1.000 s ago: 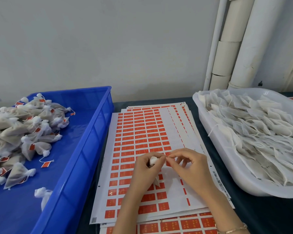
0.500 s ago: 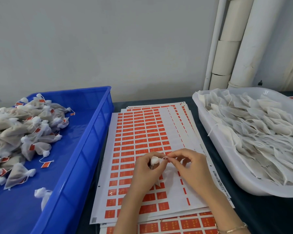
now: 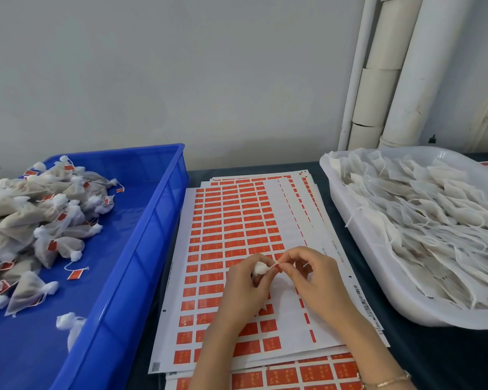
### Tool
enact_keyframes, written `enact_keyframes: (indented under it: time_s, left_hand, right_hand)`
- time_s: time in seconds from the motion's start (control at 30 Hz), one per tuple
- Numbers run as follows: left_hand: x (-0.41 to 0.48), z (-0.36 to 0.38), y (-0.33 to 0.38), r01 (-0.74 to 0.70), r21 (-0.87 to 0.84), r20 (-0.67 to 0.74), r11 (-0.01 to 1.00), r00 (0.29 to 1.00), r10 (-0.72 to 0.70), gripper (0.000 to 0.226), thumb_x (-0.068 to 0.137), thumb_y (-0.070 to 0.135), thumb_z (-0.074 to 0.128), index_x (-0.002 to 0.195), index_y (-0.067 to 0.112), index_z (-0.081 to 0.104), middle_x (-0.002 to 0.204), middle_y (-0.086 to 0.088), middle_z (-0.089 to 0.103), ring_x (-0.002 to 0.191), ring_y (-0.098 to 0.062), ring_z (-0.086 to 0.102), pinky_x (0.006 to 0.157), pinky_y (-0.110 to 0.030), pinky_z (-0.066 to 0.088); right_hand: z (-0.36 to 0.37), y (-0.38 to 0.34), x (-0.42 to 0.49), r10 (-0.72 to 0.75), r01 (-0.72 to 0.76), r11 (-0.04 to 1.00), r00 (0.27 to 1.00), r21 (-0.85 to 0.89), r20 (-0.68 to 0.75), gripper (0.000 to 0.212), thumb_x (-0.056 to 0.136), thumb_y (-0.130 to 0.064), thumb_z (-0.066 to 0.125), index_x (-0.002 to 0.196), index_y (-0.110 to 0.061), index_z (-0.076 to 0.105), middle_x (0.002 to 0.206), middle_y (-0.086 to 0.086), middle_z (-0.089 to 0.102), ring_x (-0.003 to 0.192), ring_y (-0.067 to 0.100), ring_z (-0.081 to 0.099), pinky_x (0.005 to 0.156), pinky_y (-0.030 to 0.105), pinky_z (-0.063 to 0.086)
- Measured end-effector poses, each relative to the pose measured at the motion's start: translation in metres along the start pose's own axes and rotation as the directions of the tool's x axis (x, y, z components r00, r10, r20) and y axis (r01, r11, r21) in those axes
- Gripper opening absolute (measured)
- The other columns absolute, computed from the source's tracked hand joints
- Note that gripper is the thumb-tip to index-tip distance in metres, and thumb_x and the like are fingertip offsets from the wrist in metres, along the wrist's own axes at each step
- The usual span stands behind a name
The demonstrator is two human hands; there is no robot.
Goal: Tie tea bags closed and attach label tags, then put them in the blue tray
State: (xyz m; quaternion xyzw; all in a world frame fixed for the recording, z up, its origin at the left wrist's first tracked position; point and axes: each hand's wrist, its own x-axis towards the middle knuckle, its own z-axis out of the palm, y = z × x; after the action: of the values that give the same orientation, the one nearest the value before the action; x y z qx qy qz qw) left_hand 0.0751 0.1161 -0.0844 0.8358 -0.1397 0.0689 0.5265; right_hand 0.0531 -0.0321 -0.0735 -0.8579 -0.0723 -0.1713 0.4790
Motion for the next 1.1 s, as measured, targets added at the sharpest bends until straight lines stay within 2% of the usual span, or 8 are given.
enact_keyframes:
  time_s: [0.17,0.3,0.47,0.6,0.7,0.8,0.93,1.1]
  left_hand:
    - [0.000,-0.001,0.002,-0.015,-0.029,-0.004,0.999,1.000,0.015,0.019,0.087,0.029,0.068,0.090,0.046,0.060,0.088,0.034,0.061,0.088,0.006,0.059,0.067,-0.003,0.045]
    - [-0.004,-0.005,0.004,-0.011,-0.040,0.043,0.999,0.999,0.012,0.047,0.085,0.035,0.070,0.122,0.049,0.046,0.106,0.046,0.049,0.104,0.015,0.048,0.074,0.001,0.042]
    - [-0.005,-0.007,0.005,0.047,-0.156,-0.011,0.987,0.999,-0.049,0.023,0.092,0.021,0.060,0.107,0.038,0.057,0.095,0.022,0.062,0.091,-0.003,0.060,0.070,-0.011,0.050]
    - [-0.007,-0.002,0.009,0.081,-0.059,-0.090,0.995,0.992,-0.086,0.010,0.093,0.032,0.058,0.099,0.041,0.056,0.089,0.025,0.063,0.089,0.003,0.060,0.070,-0.009,0.049]
    - [-0.013,0.000,0.010,0.069,0.063,-0.124,0.996,0.990,-0.061,0.015,0.093,0.035,0.057,0.105,0.046,0.057,0.105,0.028,0.059,0.100,0.005,0.056,0.082,-0.009,0.049]
    - [-0.018,-0.001,0.012,0.086,0.139,-0.163,0.987,0.985,-0.063,0.021,0.093,0.031,0.060,0.114,0.034,0.063,0.113,0.018,0.058,0.103,-0.004,0.056,0.094,-0.023,0.051]
    - [-0.037,-0.007,0.024,0.093,0.103,-0.239,0.990,0.969,-0.066,0.025,0.091,0.023,0.064,0.106,0.043,0.063,0.100,0.027,0.062,0.094,0.002,0.060,0.089,-0.021,0.054]
    - [-0.066,-0.045,0.059,-0.008,0.075,-0.333,0.997,0.942,0.033,0.046,0.087,0.011,0.067,0.098,0.053,0.052,0.080,0.023,0.068,0.078,0.004,0.066,0.072,-0.012,0.055]
  right_hand:
    - [0.004,0.002,0.000,-0.011,0.011,1.000,1.000,-0.005,-0.011,0.015,0.089,-0.022,0.065,0.090,-0.034,0.057,0.091,-0.020,0.061,0.091,-0.004,0.056,0.074,0.004,0.045]
    - [0.004,0.003,0.000,-0.019,0.020,1.000,0.996,0.009,-0.089,0.020,0.088,-0.020,0.067,0.088,-0.037,0.056,0.090,-0.021,0.062,0.090,-0.003,0.058,0.073,0.005,0.047]
    - [0.005,0.005,0.000,-0.011,0.010,1.000,0.992,-0.009,-0.123,0.021,0.087,-0.023,0.068,0.092,-0.040,0.057,0.094,-0.025,0.060,0.086,0.001,0.061,0.073,0.004,0.046]
    - [0.004,0.004,0.001,-0.003,0.000,0.999,0.995,-0.034,-0.100,0.024,0.087,-0.019,0.068,0.092,-0.041,0.058,0.095,-0.023,0.061,0.084,0.005,0.062,0.072,0.005,0.048]
    - [0.003,0.000,0.003,0.036,-0.036,0.999,0.997,0.003,-0.062,0.024,0.088,-0.016,0.067,0.089,-0.039,0.061,0.095,-0.020,0.065,0.084,0.004,0.063,0.072,0.008,0.049]
    - [0.001,-0.008,0.000,0.045,-0.045,0.998,0.999,0.049,0.013,0.021,0.087,-0.019,0.068,0.089,-0.039,0.064,0.092,-0.021,0.067,0.085,0.003,0.064,0.071,0.009,0.050]
    - [0.004,-0.028,-0.004,-0.032,0.022,0.997,0.990,0.070,0.139,0.019,0.083,-0.032,0.072,0.100,-0.040,0.068,0.088,-0.023,0.069,0.083,-0.002,0.064,0.069,0.012,0.053]
    - [0.005,-0.072,-0.003,-0.135,0.120,0.989,0.973,0.089,0.188,0.020,0.083,-0.028,0.073,0.090,-0.043,0.062,0.080,-0.023,0.066,0.081,-0.005,0.063,0.066,0.008,0.050]
